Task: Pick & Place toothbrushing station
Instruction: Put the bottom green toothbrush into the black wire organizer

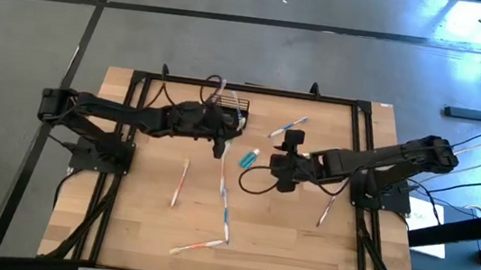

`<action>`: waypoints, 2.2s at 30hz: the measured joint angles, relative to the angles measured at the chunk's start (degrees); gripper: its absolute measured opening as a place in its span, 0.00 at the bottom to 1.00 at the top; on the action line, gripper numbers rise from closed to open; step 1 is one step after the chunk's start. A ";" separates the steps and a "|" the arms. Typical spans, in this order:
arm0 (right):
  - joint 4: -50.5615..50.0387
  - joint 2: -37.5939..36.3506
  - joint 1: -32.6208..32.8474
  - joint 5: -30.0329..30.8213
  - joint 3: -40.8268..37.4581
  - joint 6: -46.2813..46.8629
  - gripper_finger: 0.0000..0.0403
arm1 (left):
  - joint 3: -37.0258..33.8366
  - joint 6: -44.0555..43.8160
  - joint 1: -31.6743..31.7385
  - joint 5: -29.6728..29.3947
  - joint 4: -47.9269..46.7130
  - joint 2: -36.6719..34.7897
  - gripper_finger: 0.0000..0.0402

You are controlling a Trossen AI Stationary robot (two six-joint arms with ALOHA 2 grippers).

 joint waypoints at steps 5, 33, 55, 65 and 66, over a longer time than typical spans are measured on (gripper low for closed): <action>-0.70 0.00 -0.23 -0.28 -3.60 4.49 0.51 | -0.33 4.38 0.00 -4.94 -0.64 -2.24 0.07; 14.93 -5.82 -0.21 1.12 -25.73 23.87 0.51 | -11.89 11.33 12.06 -19.18 16.97 -5.80 0.06; 21.14 -8.37 -0.21 -2.44 -25.76 25.82 0.51 | -11.89 15.35 14.10 -20.04 26.57 2.32 0.06; 21.14 -8.37 -0.21 -2.44 -25.76 25.63 0.51 | -11.87 10.64 14.15 -25.27 26.73 5.14 0.06; 21.15 -8.37 -0.21 -2.44 -25.76 25.64 0.51 | -11.87 9.85 14.14 -25.28 26.78 5.36 0.06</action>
